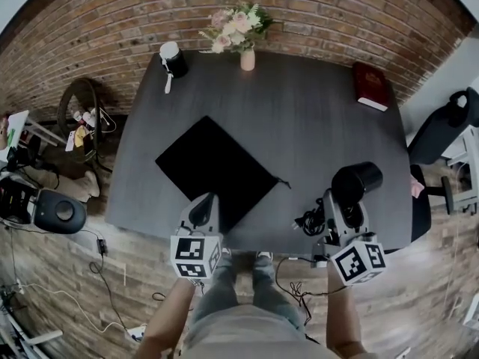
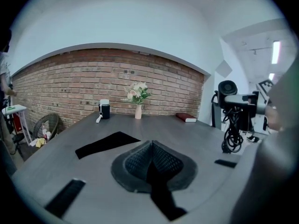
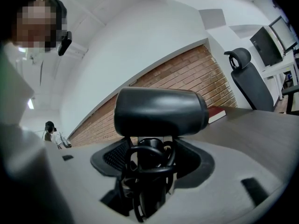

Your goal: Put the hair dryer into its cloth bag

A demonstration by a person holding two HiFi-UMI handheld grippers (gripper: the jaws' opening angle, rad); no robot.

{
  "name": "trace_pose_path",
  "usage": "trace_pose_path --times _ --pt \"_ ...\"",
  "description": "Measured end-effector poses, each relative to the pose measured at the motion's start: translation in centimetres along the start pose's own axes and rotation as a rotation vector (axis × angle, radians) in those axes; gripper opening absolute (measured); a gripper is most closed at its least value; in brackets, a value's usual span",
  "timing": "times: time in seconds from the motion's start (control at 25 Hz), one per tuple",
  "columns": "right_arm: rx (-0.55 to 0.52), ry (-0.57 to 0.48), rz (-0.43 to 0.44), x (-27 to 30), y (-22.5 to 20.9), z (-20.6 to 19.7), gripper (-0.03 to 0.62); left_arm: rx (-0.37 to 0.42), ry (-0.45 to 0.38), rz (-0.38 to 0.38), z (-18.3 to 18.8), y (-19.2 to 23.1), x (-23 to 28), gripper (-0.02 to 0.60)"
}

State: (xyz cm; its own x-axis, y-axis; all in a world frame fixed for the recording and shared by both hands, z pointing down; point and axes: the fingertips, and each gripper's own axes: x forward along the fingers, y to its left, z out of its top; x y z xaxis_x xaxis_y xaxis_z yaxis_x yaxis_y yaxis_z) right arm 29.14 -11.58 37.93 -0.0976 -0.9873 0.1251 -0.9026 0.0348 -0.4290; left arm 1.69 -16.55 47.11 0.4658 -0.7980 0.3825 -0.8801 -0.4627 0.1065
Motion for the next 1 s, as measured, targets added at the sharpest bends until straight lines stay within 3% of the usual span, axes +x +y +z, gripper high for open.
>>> trace_pose_path --times 0.44,0.56,0.64,0.84,1.0 --pt "0.006 0.001 -0.033 -0.9 -0.9 -0.7 0.284 -0.01 0.075 -0.112 -2.8 -1.4 1.2 0.009" --pt "0.009 0.003 -0.046 -1.1 -1.5 -0.8 0.284 0.006 0.104 -0.138 -3.5 -1.8 1.5 0.087" --pt "0.011 0.003 -0.051 -1.2 -1.8 -0.8 0.284 0.026 0.133 -0.159 -4.2 -2.1 1.7 0.093" --pt "0.009 0.006 -0.061 -1.3 -2.5 -0.7 0.284 0.112 0.281 -0.306 -7.0 -4.2 2.3 0.165" --pt "0.011 0.02 -0.067 -1.7 -3.1 -0.7 0.284 0.215 0.407 -0.414 -10.0 -6.1 2.5 0.166"
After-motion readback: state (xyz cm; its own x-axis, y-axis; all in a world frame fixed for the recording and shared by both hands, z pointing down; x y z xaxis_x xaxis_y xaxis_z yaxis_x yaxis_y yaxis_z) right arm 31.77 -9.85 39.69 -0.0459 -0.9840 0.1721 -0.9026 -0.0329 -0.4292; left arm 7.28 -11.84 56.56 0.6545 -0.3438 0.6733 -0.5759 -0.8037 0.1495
